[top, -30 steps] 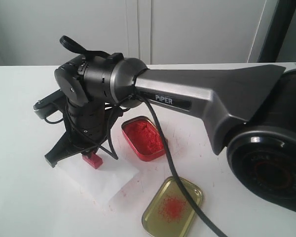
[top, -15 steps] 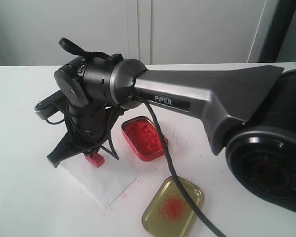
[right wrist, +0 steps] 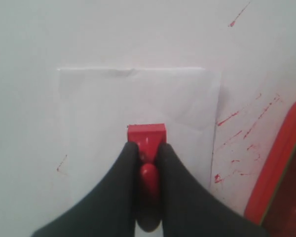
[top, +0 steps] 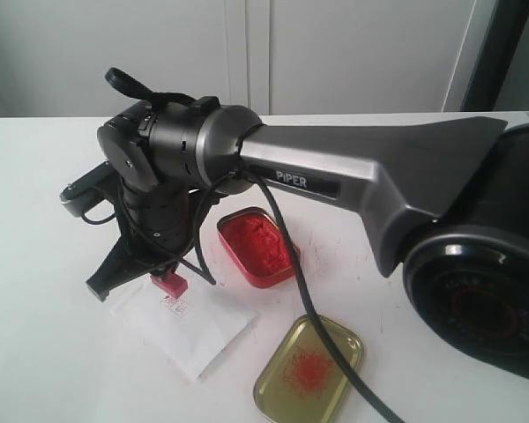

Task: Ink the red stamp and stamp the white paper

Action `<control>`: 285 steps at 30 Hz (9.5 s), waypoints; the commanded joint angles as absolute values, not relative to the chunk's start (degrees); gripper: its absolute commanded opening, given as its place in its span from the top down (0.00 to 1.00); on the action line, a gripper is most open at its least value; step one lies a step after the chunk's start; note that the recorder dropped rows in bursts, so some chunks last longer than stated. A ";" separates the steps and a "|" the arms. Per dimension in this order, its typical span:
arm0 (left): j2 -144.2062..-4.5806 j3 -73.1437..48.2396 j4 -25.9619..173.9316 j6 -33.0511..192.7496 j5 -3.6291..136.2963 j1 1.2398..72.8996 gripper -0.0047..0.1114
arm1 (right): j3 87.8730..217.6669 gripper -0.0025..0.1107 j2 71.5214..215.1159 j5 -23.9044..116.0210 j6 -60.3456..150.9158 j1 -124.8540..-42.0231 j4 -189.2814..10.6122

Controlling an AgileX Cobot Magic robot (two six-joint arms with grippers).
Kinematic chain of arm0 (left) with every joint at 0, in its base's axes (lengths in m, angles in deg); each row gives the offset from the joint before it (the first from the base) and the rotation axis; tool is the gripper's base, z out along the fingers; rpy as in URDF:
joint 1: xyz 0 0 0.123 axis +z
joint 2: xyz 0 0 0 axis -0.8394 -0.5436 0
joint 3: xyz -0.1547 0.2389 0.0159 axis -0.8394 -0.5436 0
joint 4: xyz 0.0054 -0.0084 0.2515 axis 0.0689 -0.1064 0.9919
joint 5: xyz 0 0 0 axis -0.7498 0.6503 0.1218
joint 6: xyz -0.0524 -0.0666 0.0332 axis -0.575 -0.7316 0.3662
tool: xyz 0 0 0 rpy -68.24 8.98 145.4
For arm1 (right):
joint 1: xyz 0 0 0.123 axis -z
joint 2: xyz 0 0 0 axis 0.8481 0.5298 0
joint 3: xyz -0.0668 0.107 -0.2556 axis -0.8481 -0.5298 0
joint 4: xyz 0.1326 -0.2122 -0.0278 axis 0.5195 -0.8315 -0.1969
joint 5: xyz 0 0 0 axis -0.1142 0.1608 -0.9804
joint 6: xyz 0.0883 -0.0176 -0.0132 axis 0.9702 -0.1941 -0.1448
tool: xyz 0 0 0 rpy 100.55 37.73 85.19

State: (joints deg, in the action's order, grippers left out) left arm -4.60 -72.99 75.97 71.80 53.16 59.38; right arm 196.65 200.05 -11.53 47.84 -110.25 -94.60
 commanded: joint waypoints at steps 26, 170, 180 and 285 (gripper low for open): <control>-4.58 -73.14 75.76 71.58 53.02 59.20 0.96 | 196.45 0.98 194.21 -19.29 39.66 -98.34 -74.66; -4.58 -73.14 75.76 71.58 53.02 59.20 0.96 | 144.87 0.98 165.01 7.84 41.15 -74.65 -78.23; -4.58 -73.14 75.76 71.58 53.02 59.20 0.96 | 139.08 0.98 158.31 10.63 44.86 -74.25 -83.92; -4.58 -73.14 75.76 71.58 53.02 59.20 0.96 | 134.48 0.98 107.07 5.45 38.14 -55.79 -85.22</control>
State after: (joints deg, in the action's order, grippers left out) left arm -4.60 -72.99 75.97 71.80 53.16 59.38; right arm 134.66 107.39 4.59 38.23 -56.34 -85.23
